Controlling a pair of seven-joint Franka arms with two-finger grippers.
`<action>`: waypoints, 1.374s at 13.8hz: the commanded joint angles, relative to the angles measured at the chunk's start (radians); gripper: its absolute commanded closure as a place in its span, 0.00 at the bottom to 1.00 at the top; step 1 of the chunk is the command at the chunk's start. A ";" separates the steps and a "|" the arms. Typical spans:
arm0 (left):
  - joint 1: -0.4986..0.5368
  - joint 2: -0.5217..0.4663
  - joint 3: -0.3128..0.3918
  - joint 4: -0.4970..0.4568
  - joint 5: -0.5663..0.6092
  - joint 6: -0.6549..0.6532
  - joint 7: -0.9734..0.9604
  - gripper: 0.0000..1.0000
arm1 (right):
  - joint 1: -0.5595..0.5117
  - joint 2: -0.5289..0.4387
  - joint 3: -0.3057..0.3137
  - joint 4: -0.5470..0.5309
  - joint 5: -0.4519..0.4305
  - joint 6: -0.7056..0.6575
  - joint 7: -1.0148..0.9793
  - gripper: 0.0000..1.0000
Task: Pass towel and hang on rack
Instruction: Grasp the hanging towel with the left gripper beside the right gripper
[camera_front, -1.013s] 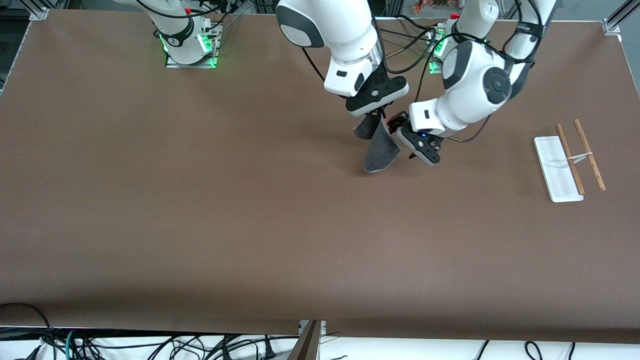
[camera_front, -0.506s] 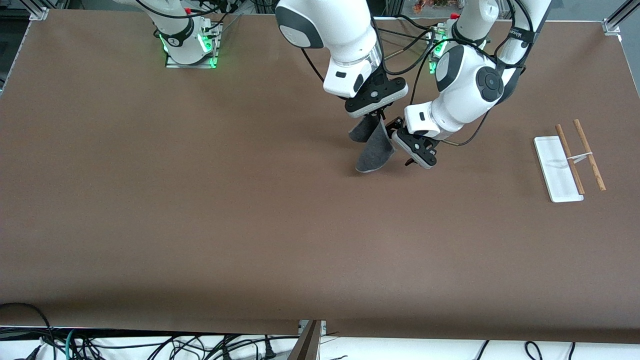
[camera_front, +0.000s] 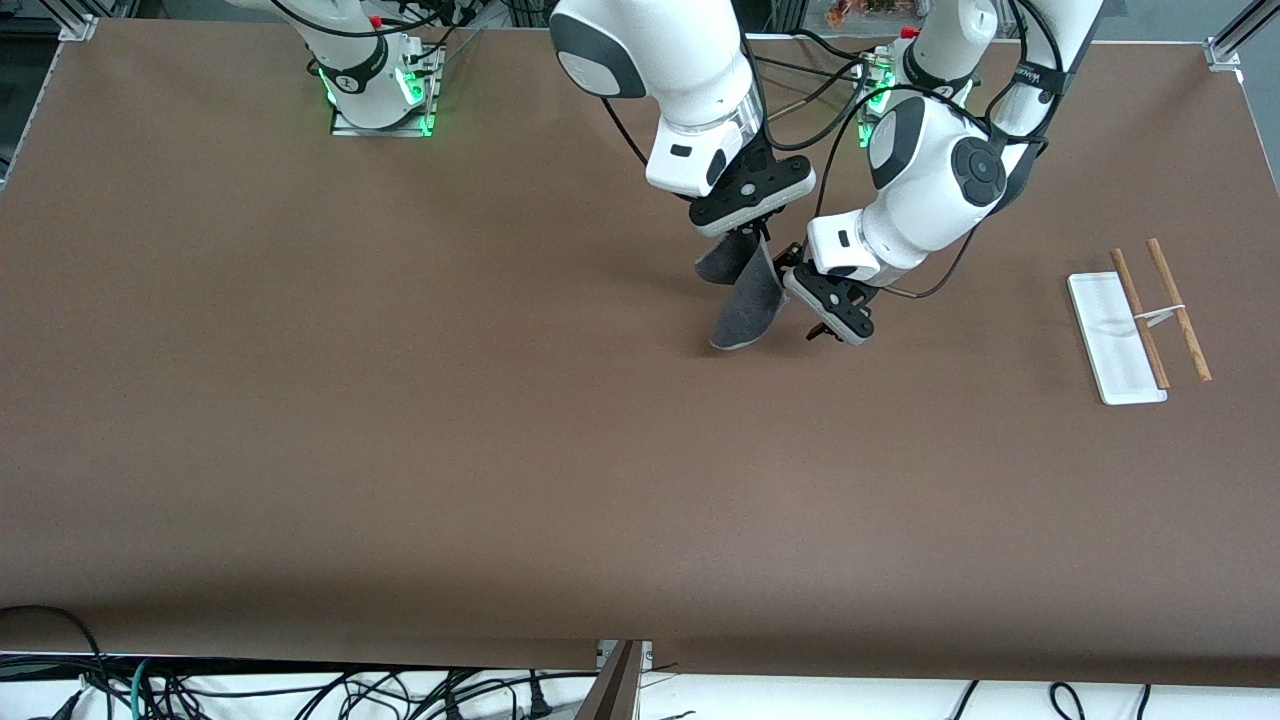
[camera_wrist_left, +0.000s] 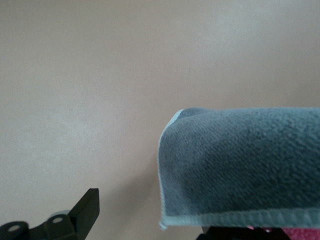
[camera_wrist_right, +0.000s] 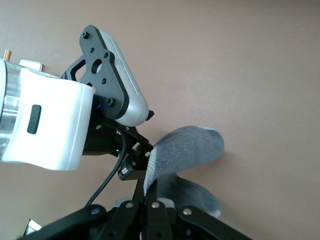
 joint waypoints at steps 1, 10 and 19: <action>-0.003 0.009 0.000 0.026 -0.009 0.007 0.029 0.23 | 0.000 0.007 0.001 0.017 -0.002 0.006 -0.018 1.00; 0.004 0.004 0.003 0.026 -0.011 -0.002 0.029 1.00 | 0.000 0.007 0.001 0.017 -0.002 0.006 -0.016 1.00; 0.128 -0.077 0.008 0.029 -0.009 -0.137 0.102 1.00 | -0.002 0.005 0.001 0.017 -0.002 0.004 -0.013 0.00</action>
